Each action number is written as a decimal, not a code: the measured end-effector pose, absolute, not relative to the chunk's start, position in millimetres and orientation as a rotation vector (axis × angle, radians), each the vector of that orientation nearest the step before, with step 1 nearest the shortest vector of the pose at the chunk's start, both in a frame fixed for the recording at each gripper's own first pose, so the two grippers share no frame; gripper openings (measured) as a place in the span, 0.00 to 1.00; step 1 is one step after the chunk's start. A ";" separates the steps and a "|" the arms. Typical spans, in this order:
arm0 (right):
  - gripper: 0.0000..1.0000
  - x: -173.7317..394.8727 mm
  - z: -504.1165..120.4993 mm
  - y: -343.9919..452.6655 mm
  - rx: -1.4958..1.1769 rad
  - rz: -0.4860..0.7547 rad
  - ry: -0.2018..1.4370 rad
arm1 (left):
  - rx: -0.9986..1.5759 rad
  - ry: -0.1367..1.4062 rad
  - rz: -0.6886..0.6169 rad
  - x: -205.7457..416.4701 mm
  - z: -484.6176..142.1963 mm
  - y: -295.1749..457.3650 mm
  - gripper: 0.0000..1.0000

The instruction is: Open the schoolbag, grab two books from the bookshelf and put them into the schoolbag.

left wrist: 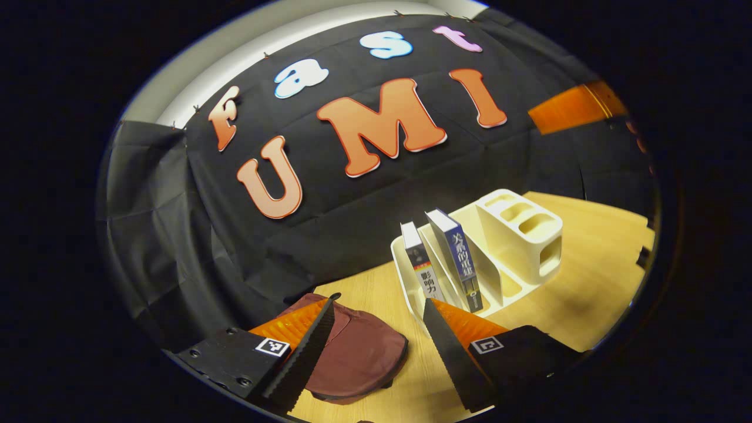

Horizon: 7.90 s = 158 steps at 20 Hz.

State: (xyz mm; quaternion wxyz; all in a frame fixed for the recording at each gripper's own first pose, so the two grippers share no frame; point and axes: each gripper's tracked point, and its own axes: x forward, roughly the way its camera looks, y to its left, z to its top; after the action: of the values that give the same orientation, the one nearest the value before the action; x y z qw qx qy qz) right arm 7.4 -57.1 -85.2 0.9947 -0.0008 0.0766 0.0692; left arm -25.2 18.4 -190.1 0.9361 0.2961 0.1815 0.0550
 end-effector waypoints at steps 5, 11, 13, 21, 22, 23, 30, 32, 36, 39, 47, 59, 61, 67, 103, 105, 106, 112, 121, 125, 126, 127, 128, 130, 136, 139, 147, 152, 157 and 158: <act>0.94 12.5 -97.7 -88.6 -0.022 0.081 0.166 | 0.775 0.515 0.107 -26.2 -260.3 46.9 0.95; 0.94 19.1 -114.1 -98.1 -0.023 0.007 0.209 | 0.881 0.734 0.152 -32.4 -332.2 112.4 0.97; 0.94 18.4 -116.3 -95.3 -0.039 -0.010 0.211 | 0.906 0.769 0.133 -30.9 -351.8 122.0 0.97; 0.94 20.2 -120.1 -83.8 -0.051 -0.077 0.226 | 0.969 0.848 0.097 -34.0 -389.2 144.5 0.95; 0.94 20.5 -120.7 -83.4 -0.054 -0.085 0.226 | 0.964 0.853 0.093 -32.7 -390.3 145.9 0.94; 0.94 20.6 -120.8 -81.7 -0.052 -0.091 0.228 | 0.961 0.851 0.089 -29.2 -390.5 146.1 0.96; 0.94 26.3 -119.5 -69.7 -0.055 -0.090 0.229 | 0.944 0.830 0.058 -21.2 -368.8 141.6 0.27; 0.94 30.8 -119.8 -64.9 -0.057 -0.082 0.236 | 0.903 0.837 0.046 -18.8 -357.4 141.1 0.11; 0.94 40.9 -124.1 -46.5 -0.071 -0.048 0.269 | 0.796 0.862 0.014 -11.8 -331.4 144.3 0.07; 0.94 51.5 -123.0 -26.1 -0.075 -0.016 0.297 | 0.748 0.846 -0.011 -1.2 -302.7 148.0 0.07; 0.94 85.1 -102.2 22.8 -0.122 0.026 0.309 | 0.629 0.813 -0.065 23.0 -242.2 172.9 0.07; 0.94 143.3 -110.8 111.1 -0.180 0.071 0.537 | 0.396 0.869 -0.231 63.4 -189.3 215.3 0.07; 0.94 155.8 -115.4 119.6 -0.215 0.067 0.585 | 0.346 0.874 -0.262 68.7 -181.5 219.4 0.07; 0.94 173.2 -154.2 148.4 -0.221 0.081 0.828 | 0.276 0.865 -0.304 84.3 -168.6 238.6 0.07; 0.34 201.3 -197.1 139.4 0.017 -0.164 1.454 | 0.178 0.880 -0.391 87.7 -194.4 269.3 0.07; 0.25 197.7 -169.2 137.8 0.046 -0.152 1.412 | 0.179 0.880 -0.391 87.0 -194.0 270.5 0.07; 0.34 194.1 -156.2 139.3 0.065 -0.145 1.394 | 0.176 0.881 -0.390 87.2 -193.9 271.5 0.07; 0.33 162.3 -99.1 141.2 0.151 -0.099 1.290 | 0.161 0.883 -0.372 89.1 -195.6 270.8 0.07; 0.33 108.1 -87.5 169.4 0.239 0.057 1.215 | 0.243 0.886 -0.337 90.3 -181.9 276.7 0.07; 0.32 91.4 -106.5 186.8 0.309 0.151 1.202 | 0.263 0.900 -0.316 88.5 -176.9 272.4 0.07; 0.31 86.8 -111.5 192.7 0.348 0.167 1.193 | 0.268 0.902 -0.314 87.9 -176.1 270.8 0.07; 0.31 81.0 -116.1 199.3 0.385 0.188 1.188 | 0.275 0.905 -0.316 88.0 -174.8 269.6 0.07; 0.31 77.9 -121.4 206.3 0.423 0.204 1.184 | 0.279 0.907 -0.313 88.8 -172.1 269.6 0.07; 0.31 67.7 -137.4 213.1 0.454 0.217 1.191 | 0.274 0.915 -0.295 91.5 -167.9 271.6 0.07; 0.31 44.2 -180.6 243.1 0.587 0.256 1.196 | 0.242 0.927 -0.272 90.9 -159.4 277.1 0.07; 0.31 41.1 -213.7 263.4 0.662 0.257 1.190 | 0.221 0.925 -0.267 88.2 -153.6 277.1 0.07; 0.30 39.9 -273.5 317.7 0.847 0.272 1.118 | 0.168 0.925 -0.282 78.1 -154.7 272.2 0.04; 0.30 57.7 -297.9 338.4 1.077 0.238 1.046 | 0.176 0.914 -0.284 68.8 -147.2 268.2 0.04; 0.30 64.3 -323.1 355.4 1.126 0.226 1.002 | 0.162 0.942 -0.330 55.4 -155.0 252.6 0.02; 0.30 68.9 -327.8 360.4 1.136 0.229 0.991 | 0.165 0.940 -0.342 55.3 -156.0 247.3 0.03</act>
State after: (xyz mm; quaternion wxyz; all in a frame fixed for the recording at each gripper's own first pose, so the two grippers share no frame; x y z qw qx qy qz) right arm 68.9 360.4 -327.8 0.7233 0.5144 0.4489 0.1036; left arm 55.3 247.3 -156.0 0.8741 0.0791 0.4503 -0.1640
